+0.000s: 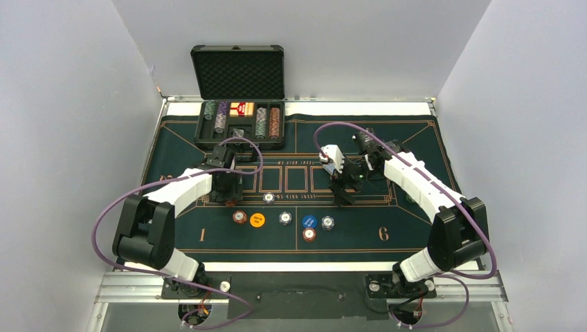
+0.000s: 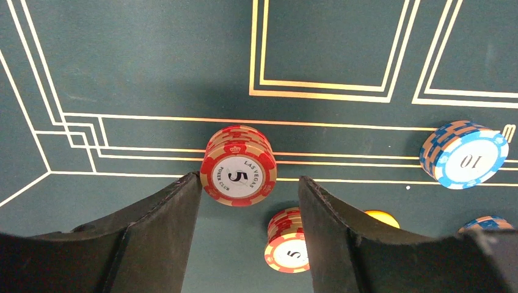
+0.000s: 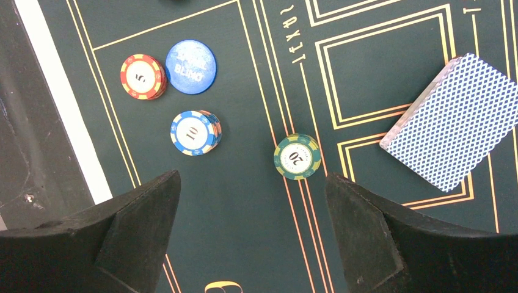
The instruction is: Distribute texas hold em gaming equipment
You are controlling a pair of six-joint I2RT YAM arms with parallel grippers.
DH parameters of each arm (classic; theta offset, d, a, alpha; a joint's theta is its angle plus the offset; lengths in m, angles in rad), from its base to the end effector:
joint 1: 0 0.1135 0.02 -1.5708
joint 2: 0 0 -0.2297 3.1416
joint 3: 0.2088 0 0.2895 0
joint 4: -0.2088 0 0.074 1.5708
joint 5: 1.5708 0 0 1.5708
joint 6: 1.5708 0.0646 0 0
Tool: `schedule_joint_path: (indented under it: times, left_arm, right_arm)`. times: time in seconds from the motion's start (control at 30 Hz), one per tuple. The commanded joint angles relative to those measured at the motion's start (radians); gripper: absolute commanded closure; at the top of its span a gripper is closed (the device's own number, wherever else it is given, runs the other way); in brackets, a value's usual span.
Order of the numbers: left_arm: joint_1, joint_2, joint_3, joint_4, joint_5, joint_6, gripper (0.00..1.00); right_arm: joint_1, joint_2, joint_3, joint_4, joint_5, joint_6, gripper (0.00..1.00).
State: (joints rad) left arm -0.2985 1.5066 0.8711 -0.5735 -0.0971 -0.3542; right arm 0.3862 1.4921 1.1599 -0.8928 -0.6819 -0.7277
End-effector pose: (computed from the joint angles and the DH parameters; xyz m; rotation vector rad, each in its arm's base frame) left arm 0.3055 -0.0875 0.0936 -0.1016 2.7663 -0.0349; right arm 0.2916 0.1625 0.1901 -1.4957 2.1002 0.8234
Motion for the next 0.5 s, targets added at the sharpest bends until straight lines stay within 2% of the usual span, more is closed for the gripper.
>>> schedule_joint_path:
  times: [0.0,0.47]
  left_arm:
    - [-0.001,0.023,0.054,-0.014,-0.010,0.017,0.45]
    - [0.002,0.059,0.072,-0.026,-0.037,0.020,0.55]
  right_arm:
    - [-0.006,-0.041,-0.009,0.009,-0.038,-0.021,0.16]
    - [-0.011,-0.041,-0.007,-0.003,-0.046,-0.029,0.16]
